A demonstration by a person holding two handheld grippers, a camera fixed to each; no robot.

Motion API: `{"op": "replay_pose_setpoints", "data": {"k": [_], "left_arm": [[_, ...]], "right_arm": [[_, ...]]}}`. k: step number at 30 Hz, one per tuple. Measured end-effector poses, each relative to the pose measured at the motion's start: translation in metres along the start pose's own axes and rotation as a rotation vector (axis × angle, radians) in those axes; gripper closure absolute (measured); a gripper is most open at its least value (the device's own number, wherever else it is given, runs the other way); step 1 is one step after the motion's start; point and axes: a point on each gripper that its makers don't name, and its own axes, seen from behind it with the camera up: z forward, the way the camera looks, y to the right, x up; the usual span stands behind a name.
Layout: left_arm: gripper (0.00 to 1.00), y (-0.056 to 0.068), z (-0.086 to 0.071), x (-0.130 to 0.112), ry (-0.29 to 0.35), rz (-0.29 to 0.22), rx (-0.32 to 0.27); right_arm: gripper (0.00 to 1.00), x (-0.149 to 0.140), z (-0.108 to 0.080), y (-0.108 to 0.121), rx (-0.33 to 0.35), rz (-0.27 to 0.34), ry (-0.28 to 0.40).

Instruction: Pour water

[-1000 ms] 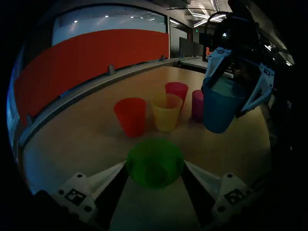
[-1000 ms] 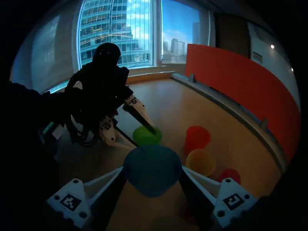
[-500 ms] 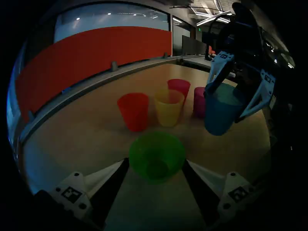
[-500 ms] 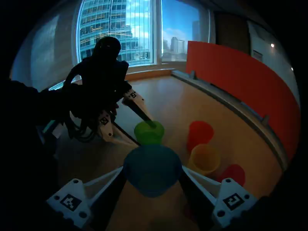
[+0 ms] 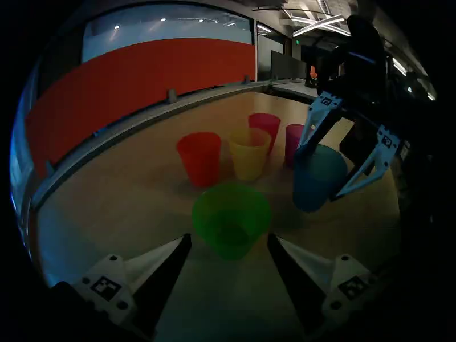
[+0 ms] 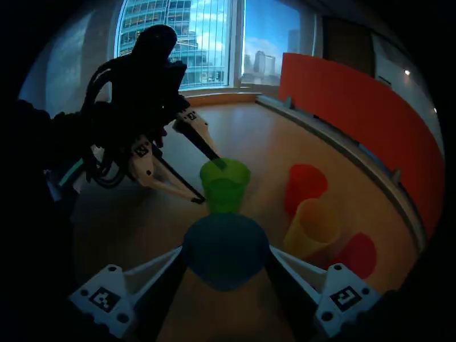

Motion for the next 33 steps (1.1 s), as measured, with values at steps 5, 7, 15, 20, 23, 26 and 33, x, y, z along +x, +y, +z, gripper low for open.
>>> {"op": "replay_pose_setpoints", "data": {"k": [5, 7, 15, 20, 23, 26, 33], "left_arm": [[0.0, 0.002, -0.002, 0.0, 0.003, 0.004, -0.003], [0.0, 0.002, -0.002, 0.0, 0.001, 0.006, 0.0], [0.0, 0.0, -0.003, -0.002, 0.0, 0.012, 0.01], [0.0, 0.0, -0.004, -0.001, 0.003, 0.013, 0.01], [0.0, 0.0, -0.005, -0.001, 0.002, 0.014, 0.012], [0.0, 0.0, -0.005, -0.001, 0.002, 0.014, 0.013], [0.0, -0.002, -0.011, -0.002, 0.003, 0.008, 0.023]], "right_arm": [[0.08, -0.006, 0.008, -0.003, 0.003, 0.006, -0.006], [0.08, -0.008, 0.01, -0.004, 0.005, 0.009, -0.007], [0.08, -0.014, 0.016, -0.006, 0.007, 0.015, -0.014], [0.08, -0.016, 0.015, -0.006, 0.007, 0.018, -0.017], [0.03, -0.017, 0.014, -0.006, 0.002, 0.012, -0.025], [0.0, -0.02, 0.013, -0.004, -0.009, 0.002, -0.037], [0.0, -0.019, 0.007, -0.006, -0.016, -0.007, -0.036]]}}
